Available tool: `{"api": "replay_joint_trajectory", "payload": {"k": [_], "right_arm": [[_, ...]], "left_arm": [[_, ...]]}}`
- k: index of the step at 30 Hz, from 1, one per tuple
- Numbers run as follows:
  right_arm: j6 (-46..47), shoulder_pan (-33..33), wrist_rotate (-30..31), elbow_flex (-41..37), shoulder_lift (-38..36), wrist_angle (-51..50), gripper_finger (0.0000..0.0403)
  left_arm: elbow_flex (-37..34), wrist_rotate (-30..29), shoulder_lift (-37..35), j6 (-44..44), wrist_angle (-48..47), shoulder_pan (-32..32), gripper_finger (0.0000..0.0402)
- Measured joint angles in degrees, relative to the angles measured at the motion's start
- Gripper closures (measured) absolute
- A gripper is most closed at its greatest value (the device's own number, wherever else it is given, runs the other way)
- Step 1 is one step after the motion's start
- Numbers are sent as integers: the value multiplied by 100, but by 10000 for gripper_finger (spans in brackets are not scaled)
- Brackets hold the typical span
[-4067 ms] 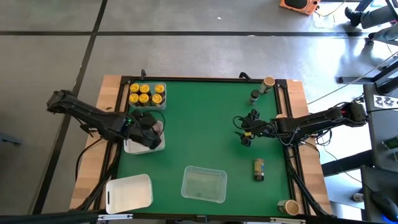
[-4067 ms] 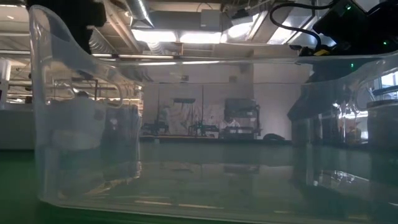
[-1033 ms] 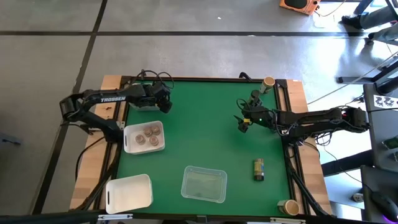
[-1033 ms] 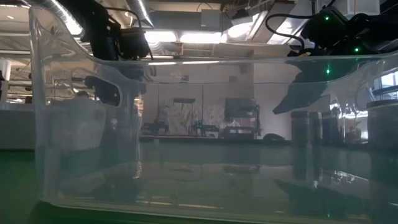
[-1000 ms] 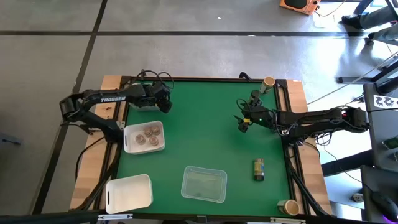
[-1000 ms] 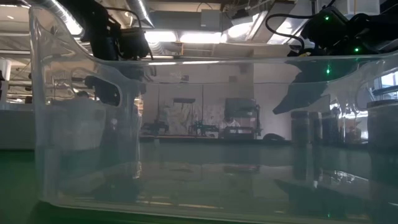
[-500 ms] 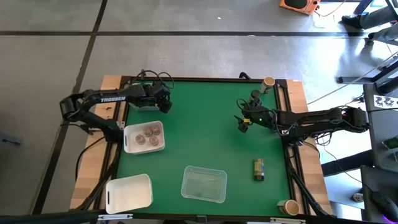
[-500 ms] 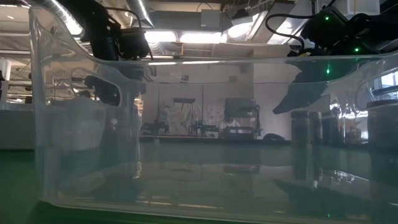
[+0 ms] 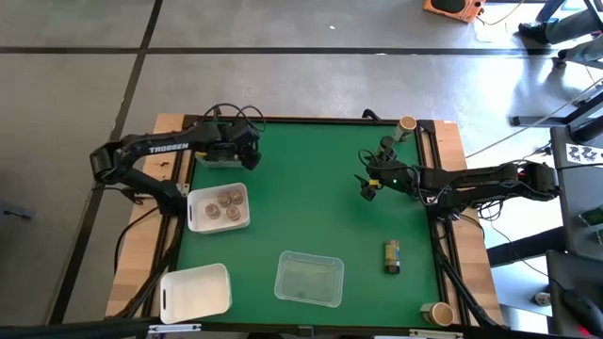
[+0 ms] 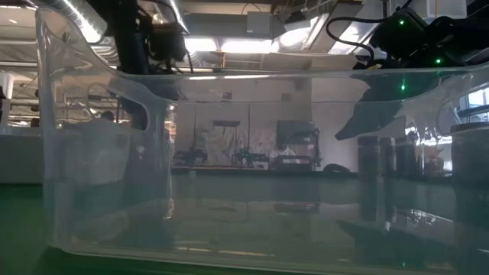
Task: Sort spices by type
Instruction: Put the yellow spice bottle from the top transparent bin into the bottom white bin
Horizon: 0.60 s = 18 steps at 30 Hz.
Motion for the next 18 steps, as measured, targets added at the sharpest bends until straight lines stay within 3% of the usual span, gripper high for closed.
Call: {"api": "replay_joint_trajectory", "payload": {"k": [18], "right_arm": [[-39,0,2,2,0,133,65]], "left_arm": [[1070,4,-765,-180,-1069,-1177,183]]}}
